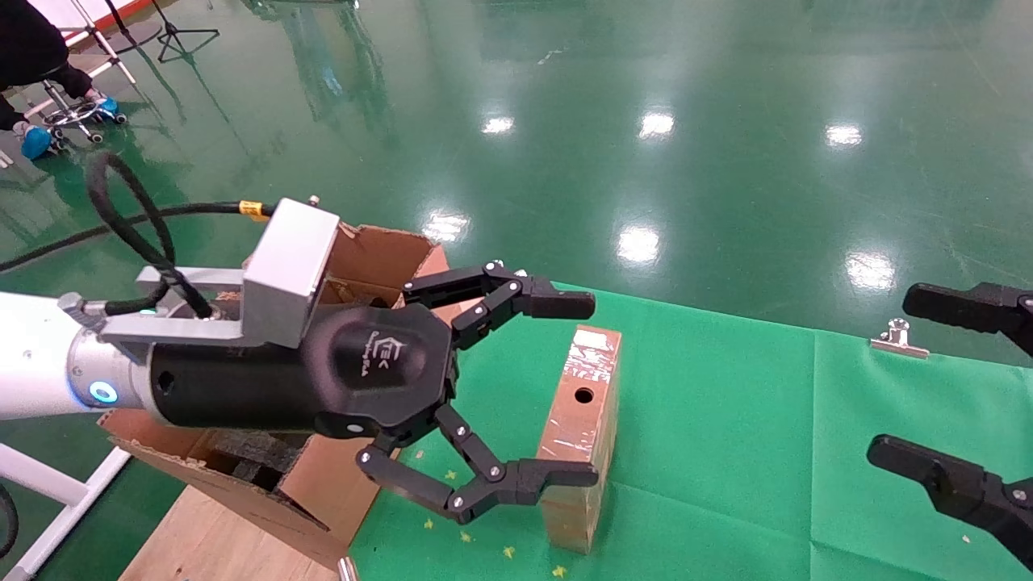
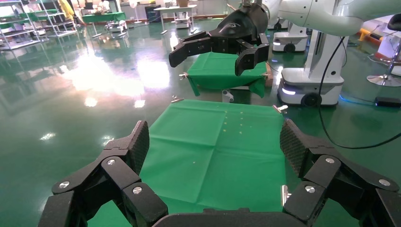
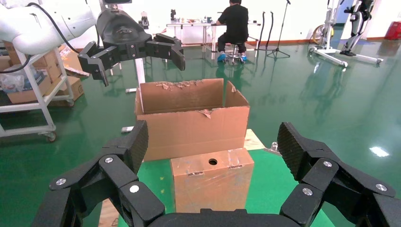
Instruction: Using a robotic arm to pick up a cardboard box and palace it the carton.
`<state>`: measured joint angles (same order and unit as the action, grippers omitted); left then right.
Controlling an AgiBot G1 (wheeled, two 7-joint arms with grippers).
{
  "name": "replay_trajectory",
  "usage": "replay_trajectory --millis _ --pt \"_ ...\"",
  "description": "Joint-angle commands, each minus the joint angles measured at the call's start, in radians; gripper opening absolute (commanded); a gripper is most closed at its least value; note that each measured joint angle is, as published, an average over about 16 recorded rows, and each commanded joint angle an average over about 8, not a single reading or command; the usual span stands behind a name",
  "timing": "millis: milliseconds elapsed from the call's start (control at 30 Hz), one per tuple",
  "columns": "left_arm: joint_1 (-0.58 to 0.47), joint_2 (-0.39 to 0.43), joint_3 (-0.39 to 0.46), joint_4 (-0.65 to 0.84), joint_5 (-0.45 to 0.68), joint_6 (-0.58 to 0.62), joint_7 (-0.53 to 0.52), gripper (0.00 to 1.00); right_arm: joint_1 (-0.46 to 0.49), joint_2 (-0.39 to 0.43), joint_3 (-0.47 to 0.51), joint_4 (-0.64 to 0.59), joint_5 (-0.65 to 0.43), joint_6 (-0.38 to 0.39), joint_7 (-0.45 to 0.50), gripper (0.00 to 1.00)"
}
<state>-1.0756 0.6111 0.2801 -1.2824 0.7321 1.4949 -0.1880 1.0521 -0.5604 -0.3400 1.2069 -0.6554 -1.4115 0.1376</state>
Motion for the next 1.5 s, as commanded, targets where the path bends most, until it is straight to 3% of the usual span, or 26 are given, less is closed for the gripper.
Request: replay_trajectory --millis 33,433,500,700,767,1000,1300,1500 --pt "0.000 0.000 0.000 0.000 0.000 0.000 0.000 1.00 0.000 0.000 0.000 0.000 0.000 0.000 0.000 1.00" --pt "0.000 0.000 0.000 0.000 0.000 0.000 0.000 1.00 0.000 0.000 0.000 0.000 0.000 0.000 0.000 1.00" --pt "0.000 0.000 0.000 0.000 0.000 0.000 0.000 1.00 0.000 0.000 0.000 0.000 0.000 0.000 0.000 0.87" --pt "-0.011 -0.012 0.012 -0.008 0.042 -0.013 -0.010 1.00 0.000 0.000 0.000 0.000 0.000 0.000 0.000 0.12" --pt "-0.030 -0.020 0.026 -0.013 0.084 -0.021 -0.023 1.00 0.000 0.000 0.000 0.000 0.000 0.000 0.000 0.00" --pt "-0.131 -0.009 0.087 0.008 0.237 -0.037 -0.083 1.00 0.000 0.000 0.000 0.000 0.000 0.000 0.000 0.00" --pt "-0.166 0.007 0.113 0.031 0.286 -0.039 -0.104 1.00 0.000 0.000 0.000 0.000 0.000 0.000 0.000 0.00" --pt "-0.219 0.010 0.164 -0.023 0.413 -0.088 -0.241 1.00 0.000 0.000 0.000 0.000 0.000 0.000 0.000 0.00"
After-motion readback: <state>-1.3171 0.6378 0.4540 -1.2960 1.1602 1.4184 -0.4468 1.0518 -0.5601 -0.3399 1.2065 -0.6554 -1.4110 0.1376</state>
